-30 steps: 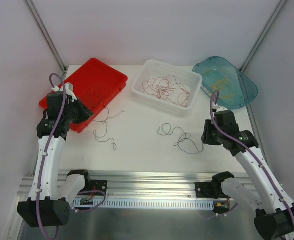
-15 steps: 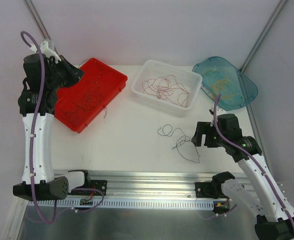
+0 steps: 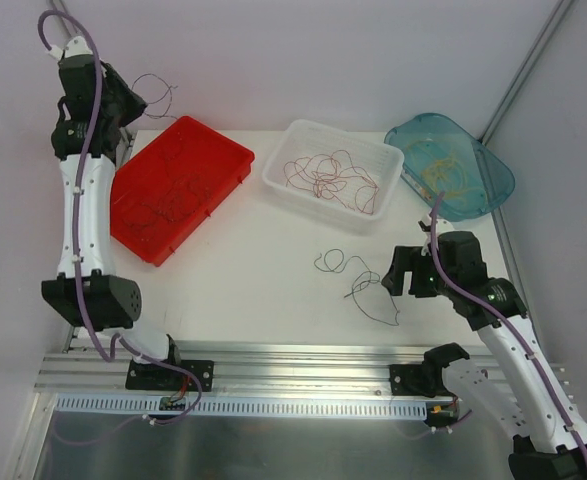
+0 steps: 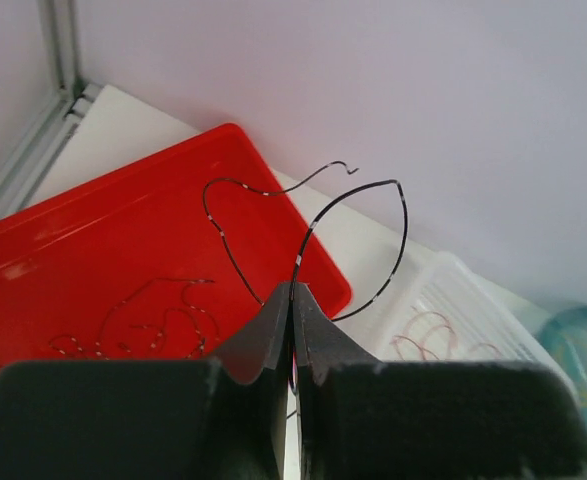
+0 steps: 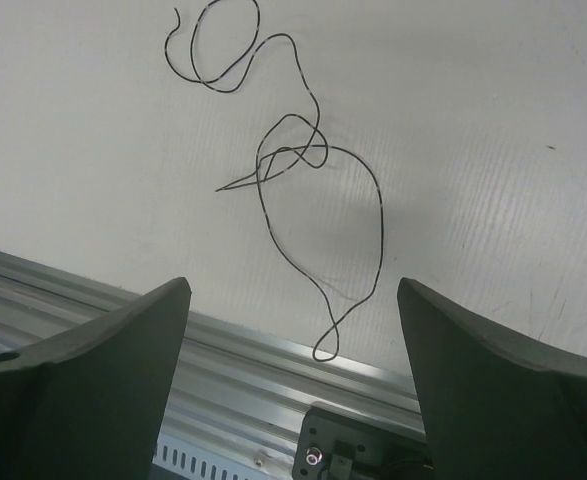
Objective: Untangle the cables
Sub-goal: Place the cable in the bin.
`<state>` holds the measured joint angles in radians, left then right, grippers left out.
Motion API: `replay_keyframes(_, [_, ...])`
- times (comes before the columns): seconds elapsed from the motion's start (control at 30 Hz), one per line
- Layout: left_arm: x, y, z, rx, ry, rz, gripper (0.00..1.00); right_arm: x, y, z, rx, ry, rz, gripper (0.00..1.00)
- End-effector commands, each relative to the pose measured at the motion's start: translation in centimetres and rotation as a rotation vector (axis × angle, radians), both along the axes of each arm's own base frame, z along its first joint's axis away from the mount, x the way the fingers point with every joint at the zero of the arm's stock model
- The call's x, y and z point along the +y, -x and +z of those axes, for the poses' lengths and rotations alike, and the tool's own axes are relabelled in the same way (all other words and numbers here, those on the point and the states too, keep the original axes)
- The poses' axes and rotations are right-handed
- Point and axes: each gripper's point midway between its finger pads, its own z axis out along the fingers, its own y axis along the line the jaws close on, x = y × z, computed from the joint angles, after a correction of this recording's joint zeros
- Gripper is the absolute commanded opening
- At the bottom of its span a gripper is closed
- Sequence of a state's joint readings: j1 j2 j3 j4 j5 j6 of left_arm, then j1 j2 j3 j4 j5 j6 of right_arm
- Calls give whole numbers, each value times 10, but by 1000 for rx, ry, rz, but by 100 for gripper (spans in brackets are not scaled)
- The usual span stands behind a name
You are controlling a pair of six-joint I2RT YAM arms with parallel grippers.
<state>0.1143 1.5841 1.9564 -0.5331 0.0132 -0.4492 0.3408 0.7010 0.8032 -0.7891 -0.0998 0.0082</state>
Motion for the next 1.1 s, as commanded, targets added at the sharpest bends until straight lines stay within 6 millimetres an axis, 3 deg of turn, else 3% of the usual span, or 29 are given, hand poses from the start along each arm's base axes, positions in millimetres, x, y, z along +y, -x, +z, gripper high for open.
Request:
replay_keyframes(0.0, [26, -32, -38, 47, -68, 75, 0, 6, -2, 4, -32, -15, 53, 89])
replay_keyframes(0.13, [41, -58, -112, 187, -104, 99, 0, 8, -3, 0, -24, -15, 63, 89])
replay_keyframes(0.23, [42, -61, -175, 321, -100, 85, 1, 9, -4, -7, -2, -16, 62, 89])
replay_keyframes(0.27, [40, -55, -198, 372, -94, 71, 7, 10, -3, -8, 6, -20, 62, 89])
replay_keyframes(0.37, [27, -38, -232, 450, -57, 15, 25, 12, -5, -8, 12, -27, 56, 89])
replay_keyframes(0.4, [21, -33, -236, 457, -41, -14, 32, 12, -5, -7, 12, -30, 54, 89])
replay_keyframes(0.43, [19, -26, -226, 439, -43, -16, 50, 13, -6, -6, 12, -33, 52, 89])
replay_keyframes(0.5, [9, -10, -230, 451, -25, -57, 67, 14, -8, -6, 15, -33, 54, 89])
replay_keyframes(0.53, [6, -1, -212, 411, -31, -70, 75, 14, -9, -6, 18, -31, 52, 89])
replay_keyframes(0.6, [3, 18, -211, 414, -48, -84, 84, 15, -11, -11, 50, -41, 20, 89])
replay_keyframes(0.63, [0, 30, -191, 368, -63, -95, 86, 16, -12, -12, 58, -45, 17, 89])
replay_keyframes(0.67, [-4, 42, -196, 377, -62, -107, 92, 17, -12, -17, 68, -52, 15, 89])
replay_keyframes(0.83, [-47, 96, -179, 297, -88, -247, 99, 21, -19, -30, 98, -54, -3, 87])
replay_keyframes(0.87, [-59, 109, -196, 328, -81, -287, 99, 22, -22, -31, 94, -54, -4, 87])
replay_keyframes(0.93, [-72, 130, -199, 312, -77, -329, 99, 24, -26, -35, 107, -53, -11, 84])
replay_keyframes(0.97, [-96, 146, -220, 352, -78, -407, 99, 25, -30, -35, 100, -56, -15, 84])
replay_keyframes(1.03, [-116, 167, -226, 342, -67, -473, 99, 28, -33, -42, 115, -59, -20, 80])
replay_keyframes(1.07, [-130, 184, -246, 385, -42, -520, 99, 29, -37, -42, 106, -65, -29, 79])
